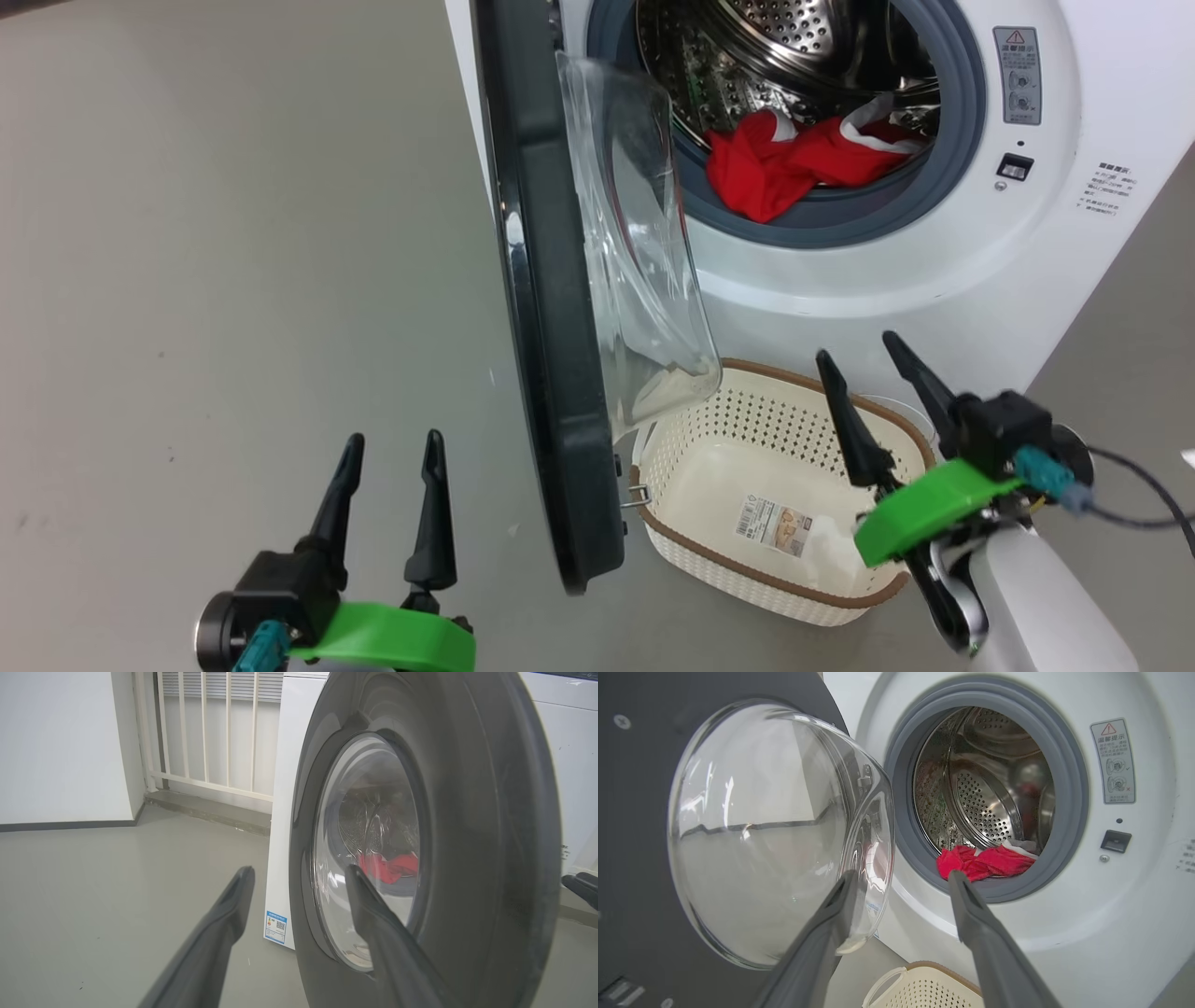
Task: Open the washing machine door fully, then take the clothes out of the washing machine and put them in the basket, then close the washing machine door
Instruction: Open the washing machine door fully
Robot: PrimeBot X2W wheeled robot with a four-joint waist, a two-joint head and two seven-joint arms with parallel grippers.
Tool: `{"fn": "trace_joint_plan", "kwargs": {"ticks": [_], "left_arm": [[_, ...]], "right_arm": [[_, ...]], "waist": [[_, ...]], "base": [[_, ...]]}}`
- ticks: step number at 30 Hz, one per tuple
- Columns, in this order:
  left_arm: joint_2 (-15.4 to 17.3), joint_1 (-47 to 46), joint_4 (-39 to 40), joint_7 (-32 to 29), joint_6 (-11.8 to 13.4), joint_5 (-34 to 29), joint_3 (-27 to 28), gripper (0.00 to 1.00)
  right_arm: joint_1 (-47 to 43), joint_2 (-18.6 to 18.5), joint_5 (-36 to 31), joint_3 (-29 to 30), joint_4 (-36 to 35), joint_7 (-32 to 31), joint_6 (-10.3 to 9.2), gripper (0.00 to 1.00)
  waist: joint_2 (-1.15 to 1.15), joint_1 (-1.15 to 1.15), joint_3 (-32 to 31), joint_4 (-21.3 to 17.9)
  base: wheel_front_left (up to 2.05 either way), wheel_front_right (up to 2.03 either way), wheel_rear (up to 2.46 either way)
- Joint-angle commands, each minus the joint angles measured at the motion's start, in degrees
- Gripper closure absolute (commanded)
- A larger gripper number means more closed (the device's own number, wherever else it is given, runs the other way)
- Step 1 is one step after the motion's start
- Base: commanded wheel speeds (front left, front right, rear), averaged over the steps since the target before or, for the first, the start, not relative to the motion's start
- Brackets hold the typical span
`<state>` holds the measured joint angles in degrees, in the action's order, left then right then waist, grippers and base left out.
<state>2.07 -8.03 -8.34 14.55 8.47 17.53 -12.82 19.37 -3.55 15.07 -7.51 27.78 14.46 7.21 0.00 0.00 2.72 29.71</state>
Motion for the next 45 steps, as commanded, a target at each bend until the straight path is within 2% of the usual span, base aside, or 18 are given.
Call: {"fn": "trace_joint_plan", "kwargs": {"ticks": [1,3,12,25,35,36,45], "left_arm": [[0.81,-0.39,1.73,0.45,-0.40,-0.76,2.03,0.00],[0.81,-0.34,1.93,0.45,-0.35,-0.71,2.08,0.00],[0.81,0.37,2.59,0.45,0.09,-0.35,1.89,0.00],[0.81,1.60,1.86,0.45,-0.16,-1.08,2.02,0.00],[0.90,1.57,1.40,0.45,-1.40,-1.76,1.61,0.00],[0.89,1.53,1.72,0.45,-1.42,-1.67,1.84,1.00],[0.85,-0.88,6.42,0.45,-2.90,-2.93,1.13,1.00]], "right_arm": [[0.44,0.46,-0.87,-0.59,-2.42,0.52,0.28,0.00],[-1.67,0.61,-2.49,0.10,-5.13,0.52,0.28,0.00],[-9.42,0.66,-0.70,0.33,-12.71,0.53,0.28,0.00],[-12.44,0.67,0.29,0.61,-14.37,0.53,0.28,0.00],[-12.94,0.67,0.95,0.36,-14.62,0.53,0.28,0.00],[-12.98,0.67,1.05,0.34,-14.59,0.53,0.28,0.00],[-13.13,0.67,1.59,0.31,-14.80,0.53,0.28,0.00]], "waist": [[0.00,0.00,0.03,0.02],[0.00,0.00,0.09,0.07],[0.00,0.00,-0.13,0.02],[0.00,0.00,-1.61,-0.37],[0.00,0.00,-2.05,-0.43],[0.00,0.00,-2.07,-0.43],[0.00,0.00,-2.31,-0.56]], "base": [[0.00,0.00,0.00],[0.00,0.00,0.00],[0.00,0.00,0.00],[0.00,0.00,0.00],[0.00,0.00,0.00],[0.00,0.00,0.00],[0.00,0.00,0.00]]}}
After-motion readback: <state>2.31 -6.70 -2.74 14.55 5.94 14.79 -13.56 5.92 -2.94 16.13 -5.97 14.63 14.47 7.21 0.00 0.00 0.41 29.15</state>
